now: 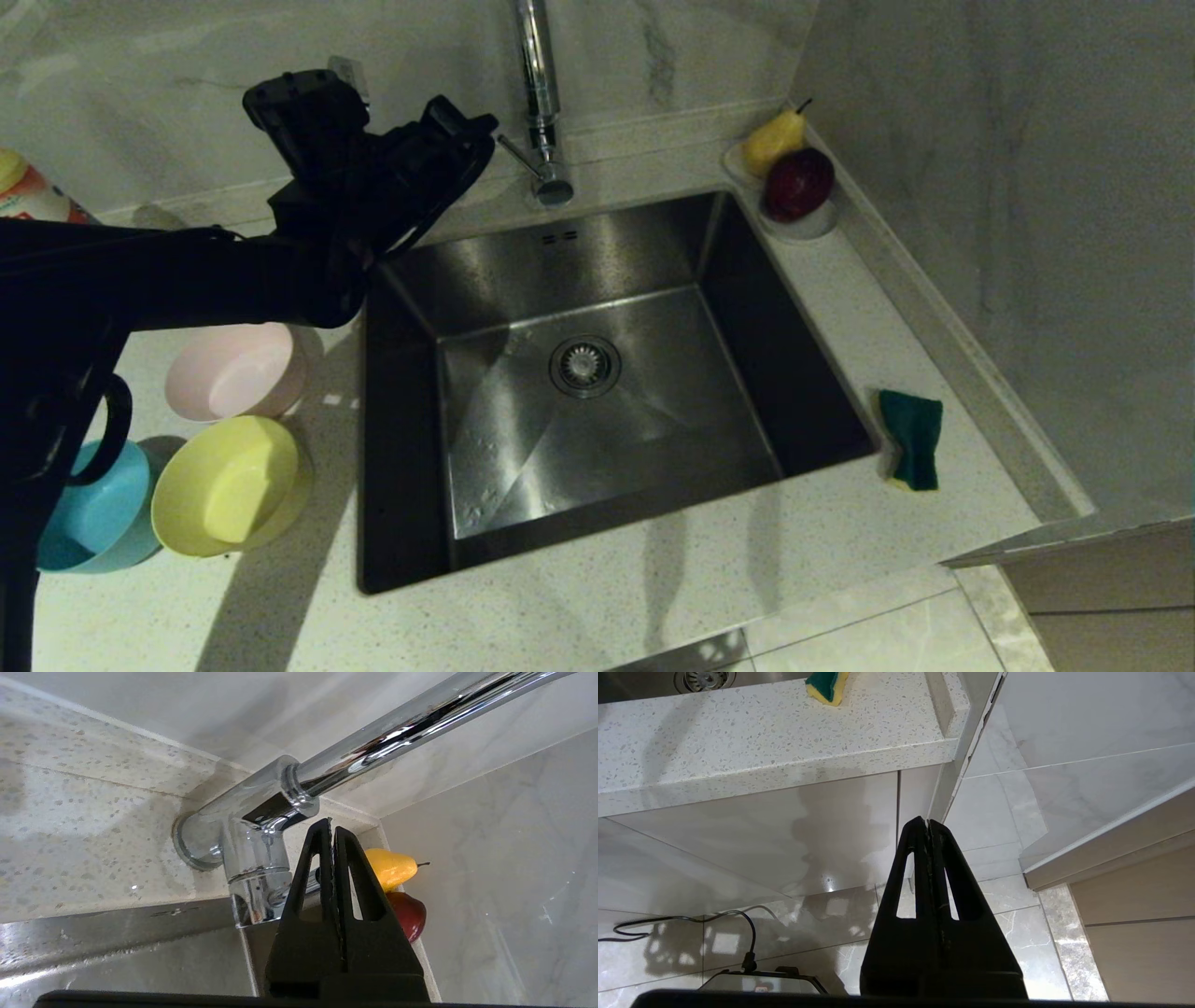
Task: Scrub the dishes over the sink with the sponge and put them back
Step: Turn on the faucet
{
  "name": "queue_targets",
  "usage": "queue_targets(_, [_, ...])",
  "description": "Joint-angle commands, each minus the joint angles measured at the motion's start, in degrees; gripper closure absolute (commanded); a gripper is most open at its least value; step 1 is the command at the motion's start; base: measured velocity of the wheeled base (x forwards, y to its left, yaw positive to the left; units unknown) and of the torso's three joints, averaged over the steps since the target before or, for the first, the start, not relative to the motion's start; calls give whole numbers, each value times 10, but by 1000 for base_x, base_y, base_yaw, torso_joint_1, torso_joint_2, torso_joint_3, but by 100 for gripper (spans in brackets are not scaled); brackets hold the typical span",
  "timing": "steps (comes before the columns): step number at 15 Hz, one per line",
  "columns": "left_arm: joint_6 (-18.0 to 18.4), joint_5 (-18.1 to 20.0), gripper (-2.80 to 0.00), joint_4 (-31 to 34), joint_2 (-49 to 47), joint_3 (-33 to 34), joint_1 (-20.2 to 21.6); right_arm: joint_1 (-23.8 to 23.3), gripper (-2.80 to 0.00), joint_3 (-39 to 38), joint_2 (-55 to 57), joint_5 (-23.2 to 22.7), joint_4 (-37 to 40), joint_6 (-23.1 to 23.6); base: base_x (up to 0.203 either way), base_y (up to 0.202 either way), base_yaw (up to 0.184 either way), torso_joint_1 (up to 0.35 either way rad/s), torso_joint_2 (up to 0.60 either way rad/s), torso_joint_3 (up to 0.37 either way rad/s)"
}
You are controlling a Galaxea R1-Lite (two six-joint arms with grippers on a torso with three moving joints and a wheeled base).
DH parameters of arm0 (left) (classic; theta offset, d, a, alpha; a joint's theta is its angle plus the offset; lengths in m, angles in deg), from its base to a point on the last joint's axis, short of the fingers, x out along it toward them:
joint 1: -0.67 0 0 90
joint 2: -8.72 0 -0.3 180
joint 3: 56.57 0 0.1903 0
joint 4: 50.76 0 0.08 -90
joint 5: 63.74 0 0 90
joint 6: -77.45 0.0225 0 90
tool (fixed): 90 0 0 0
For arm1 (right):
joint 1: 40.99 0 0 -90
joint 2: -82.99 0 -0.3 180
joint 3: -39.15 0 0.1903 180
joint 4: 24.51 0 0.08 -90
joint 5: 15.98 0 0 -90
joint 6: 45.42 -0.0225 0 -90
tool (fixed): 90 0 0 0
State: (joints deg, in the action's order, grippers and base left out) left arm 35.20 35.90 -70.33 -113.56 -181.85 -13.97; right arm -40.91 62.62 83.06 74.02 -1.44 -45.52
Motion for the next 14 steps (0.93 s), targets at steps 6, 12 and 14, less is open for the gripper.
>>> queue_targets(6, [14, 0, 0, 2, -23, -15, -3, 0, 0, 0, 0, 0, 0, 0, 0, 0, 0, 0, 0, 0])
queue_targets(12, [14, 1, 0, 12, -19, -9, -4, 0, 0, 0, 0, 0, 0, 1, 0, 0, 0, 0, 0, 0])
queue_targets(14, [14, 1, 0, 12, -11, 1, -6, 0, 0, 0, 0, 0, 0, 1, 0, 0, 0, 0, 0, 0])
